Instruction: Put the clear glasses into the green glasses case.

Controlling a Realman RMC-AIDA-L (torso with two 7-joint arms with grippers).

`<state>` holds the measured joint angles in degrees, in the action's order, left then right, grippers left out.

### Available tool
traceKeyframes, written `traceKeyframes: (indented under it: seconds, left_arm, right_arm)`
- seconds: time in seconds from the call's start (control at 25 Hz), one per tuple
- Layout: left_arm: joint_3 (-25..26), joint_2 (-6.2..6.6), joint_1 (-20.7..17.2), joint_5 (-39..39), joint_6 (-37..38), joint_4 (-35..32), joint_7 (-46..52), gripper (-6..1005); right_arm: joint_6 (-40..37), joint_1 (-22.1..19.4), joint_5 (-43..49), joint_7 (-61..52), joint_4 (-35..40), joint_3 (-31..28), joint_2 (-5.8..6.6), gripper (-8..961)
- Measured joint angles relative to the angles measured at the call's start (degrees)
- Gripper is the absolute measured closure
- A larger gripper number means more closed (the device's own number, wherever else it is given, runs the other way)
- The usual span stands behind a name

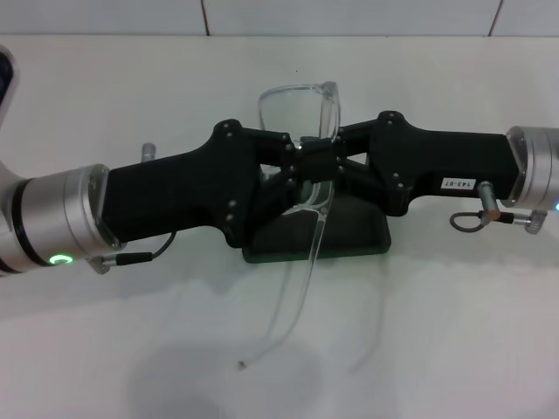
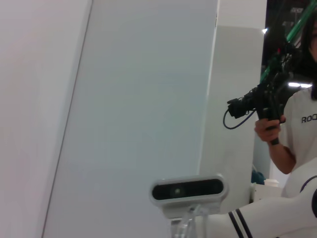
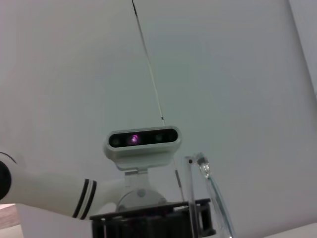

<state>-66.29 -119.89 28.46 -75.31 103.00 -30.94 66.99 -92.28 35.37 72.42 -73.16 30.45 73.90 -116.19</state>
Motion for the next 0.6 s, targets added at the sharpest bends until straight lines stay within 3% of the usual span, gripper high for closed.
traceKeyframes:
  seconds: [0.44, 0.6]
  left_arm:
    - [0.2, 0.41, -1.71, 0.43, 1.78, -0.22, 0.03, 938]
    - [0.3, 1.18, -2.4, 1.12, 1.91, -0.56, 0.3, 938]
  right_arm:
    - [3.76, -2.94, -2.89, 3.23, 1.05, -0.46, 0.49, 855]
    - [3.52, -5.0, -2.74, 3.24, 3.34, -2.14, 0.79, 855]
